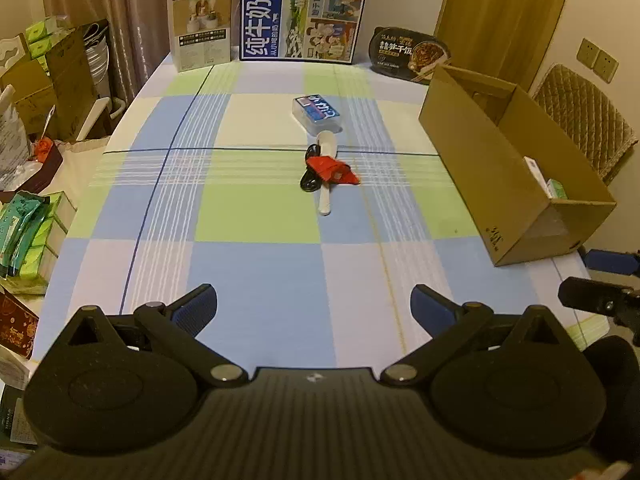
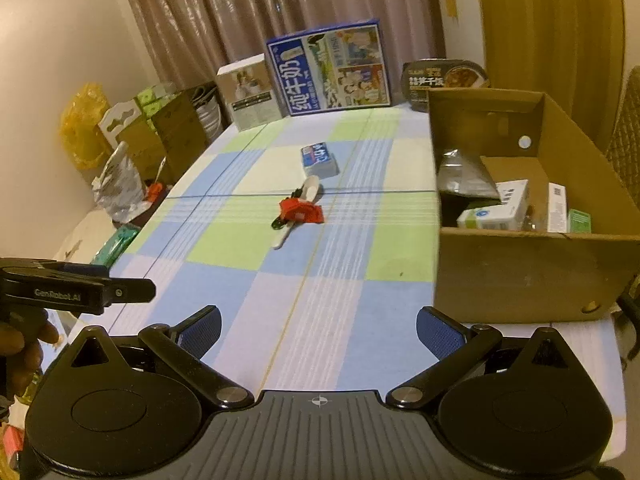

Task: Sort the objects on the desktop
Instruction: 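Withdraw both tools from the cardboard box back over the table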

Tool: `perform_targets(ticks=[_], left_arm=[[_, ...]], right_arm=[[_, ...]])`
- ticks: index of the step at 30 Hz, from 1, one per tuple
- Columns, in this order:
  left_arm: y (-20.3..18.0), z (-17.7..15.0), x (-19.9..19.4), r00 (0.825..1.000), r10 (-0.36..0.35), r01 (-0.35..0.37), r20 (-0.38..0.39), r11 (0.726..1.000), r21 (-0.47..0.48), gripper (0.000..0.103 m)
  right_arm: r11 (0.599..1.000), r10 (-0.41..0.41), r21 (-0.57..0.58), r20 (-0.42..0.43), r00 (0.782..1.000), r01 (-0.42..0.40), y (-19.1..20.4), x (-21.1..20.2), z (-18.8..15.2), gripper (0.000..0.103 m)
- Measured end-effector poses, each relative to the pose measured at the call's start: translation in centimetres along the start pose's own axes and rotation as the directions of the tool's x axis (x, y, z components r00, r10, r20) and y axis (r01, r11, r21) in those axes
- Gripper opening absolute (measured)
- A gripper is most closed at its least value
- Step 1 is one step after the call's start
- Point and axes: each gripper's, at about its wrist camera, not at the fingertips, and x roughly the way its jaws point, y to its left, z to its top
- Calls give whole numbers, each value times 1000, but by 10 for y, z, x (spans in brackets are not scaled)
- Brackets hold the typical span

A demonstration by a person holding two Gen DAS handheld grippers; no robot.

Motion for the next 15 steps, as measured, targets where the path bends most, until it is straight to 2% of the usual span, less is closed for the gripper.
perform_targets(ticks=[15], left_arm=[[20,4,38,999,-3,5,-49,1000,29,101]], right_arm=[[999,31,-39,-57,998,-34,13,50,18,101]])
